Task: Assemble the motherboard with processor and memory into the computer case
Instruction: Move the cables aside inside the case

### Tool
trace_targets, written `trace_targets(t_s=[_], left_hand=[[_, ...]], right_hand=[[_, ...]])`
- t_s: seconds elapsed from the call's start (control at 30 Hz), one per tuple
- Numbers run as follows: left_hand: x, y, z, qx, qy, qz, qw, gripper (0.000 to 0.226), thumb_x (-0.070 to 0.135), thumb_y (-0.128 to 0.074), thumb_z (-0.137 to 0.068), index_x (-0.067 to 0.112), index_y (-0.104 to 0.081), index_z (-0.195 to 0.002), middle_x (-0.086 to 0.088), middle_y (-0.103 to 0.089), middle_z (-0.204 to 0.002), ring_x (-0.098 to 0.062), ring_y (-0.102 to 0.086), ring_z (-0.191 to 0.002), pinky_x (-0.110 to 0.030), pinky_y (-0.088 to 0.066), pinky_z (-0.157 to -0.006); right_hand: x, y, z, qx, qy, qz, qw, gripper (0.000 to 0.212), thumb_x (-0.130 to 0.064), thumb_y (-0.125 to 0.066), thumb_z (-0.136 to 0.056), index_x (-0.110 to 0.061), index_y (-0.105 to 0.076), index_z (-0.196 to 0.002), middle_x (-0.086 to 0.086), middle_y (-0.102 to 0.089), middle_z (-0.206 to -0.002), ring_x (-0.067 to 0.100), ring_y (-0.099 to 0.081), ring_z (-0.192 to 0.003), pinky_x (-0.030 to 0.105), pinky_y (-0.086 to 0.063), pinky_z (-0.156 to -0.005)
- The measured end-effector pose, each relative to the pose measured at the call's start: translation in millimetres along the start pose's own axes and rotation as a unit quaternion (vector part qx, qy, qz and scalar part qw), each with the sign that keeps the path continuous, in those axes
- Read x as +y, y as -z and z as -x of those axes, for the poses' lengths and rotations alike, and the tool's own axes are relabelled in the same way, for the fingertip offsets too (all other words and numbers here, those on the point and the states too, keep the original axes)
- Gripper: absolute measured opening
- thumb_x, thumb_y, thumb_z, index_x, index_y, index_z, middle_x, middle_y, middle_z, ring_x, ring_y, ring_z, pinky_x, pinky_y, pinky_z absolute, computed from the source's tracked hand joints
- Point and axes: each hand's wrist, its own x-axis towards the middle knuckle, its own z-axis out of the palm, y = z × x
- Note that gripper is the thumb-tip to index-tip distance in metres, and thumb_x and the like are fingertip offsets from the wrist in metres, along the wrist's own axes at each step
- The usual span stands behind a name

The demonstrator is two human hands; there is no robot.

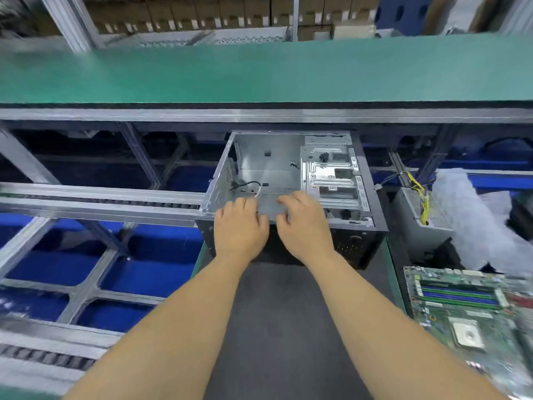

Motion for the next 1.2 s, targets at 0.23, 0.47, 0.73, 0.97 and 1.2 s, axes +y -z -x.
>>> trace_targets(t_s=[0.23,0.47,0.73,0.97,1.2], left_hand=[[-40.1,-15.2,5.8,-0.051,-0.07,-0.058,0.995,0.022,0.027,-0.039,-0.092,0.018,-0.054,-0.106,0.0,-0.058,-0.103,-0.024,-0.05,-0.1,-0.036,-0.033,-0.098],[4.2,13.7,37.3,-0.08,-0.052,-0.037,0.995,0.043,0.034,-0.032,-0.092,0.019,-0.056,-0.06,-0.004,-0.062,-0.061,-0.027,-0.058,-0.057,-0.03,-0.026,-0.055],[99.0,37.4,68.5,-0.234,-0.127,0.009,0.964,0.02,0.016,-0.043,-0.094,0.015,-0.063,-0.094,-0.009,-0.068,-0.103,-0.03,-0.064,-0.09,-0.031,-0.037,-0.064],[129.9,45.3,66.7,-0.291,-0.152,0.068,0.942,0.03,0.031,-0.039,-0.097,0.012,-0.062,-0.102,-0.013,-0.065,-0.113,-0.034,-0.062,-0.103,-0.037,-0.039,-0.075],[30.9,29.7,22.6,-0.261,-0.141,-0.052,0.954,0.029,0.032,-0.037,-0.098,0.016,-0.058,-0.088,-0.012,-0.067,-0.103,-0.031,-0.061,-0.09,-0.033,-0.04,-0.073]], right_hand=[[-35.5,-58.1,7.1,-0.088,-0.029,0.089,0.992,0.042,-0.04,-0.027,-0.107,-0.029,-0.064,-0.123,-0.006,-0.06,-0.111,0.019,-0.049,-0.112,0.039,-0.025,-0.111],[-8.1,-31.9,38.1,0.0,-0.051,-0.044,0.998,0.047,-0.04,-0.04,-0.1,-0.032,-0.034,-0.054,-0.011,-0.04,-0.057,0.008,-0.042,-0.067,0.036,-0.029,-0.089],[48.0,42.0,53.1,-0.033,-0.129,-0.166,0.977,0.055,0.002,-0.065,-0.091,-0.014,-0.041,-0.043,-0.009,-0.035,-0.039,0.005,-0.032,-0.043,0.023,-0.03,-0.051],[50.0,76.2,64.0,0.156,-0.224,-0.083,0.958,0.017,-0.007,-0.066,-0.089,-0.007,-0.074,-0.105,0.005,-0.071,-0.103,0.021,-0.06,-0.1,0.033,-0.045,-0.09],[31.4,37.7,75.7,0.081,-0.481,-0.104,0.867,0.087,-0.024,-0.052,-0.102,-0.014,0.011,-0.16,0.025,-0.034,-0.154,0.045,-0.046,-0.131,0.05,-0.044,-0.098]])
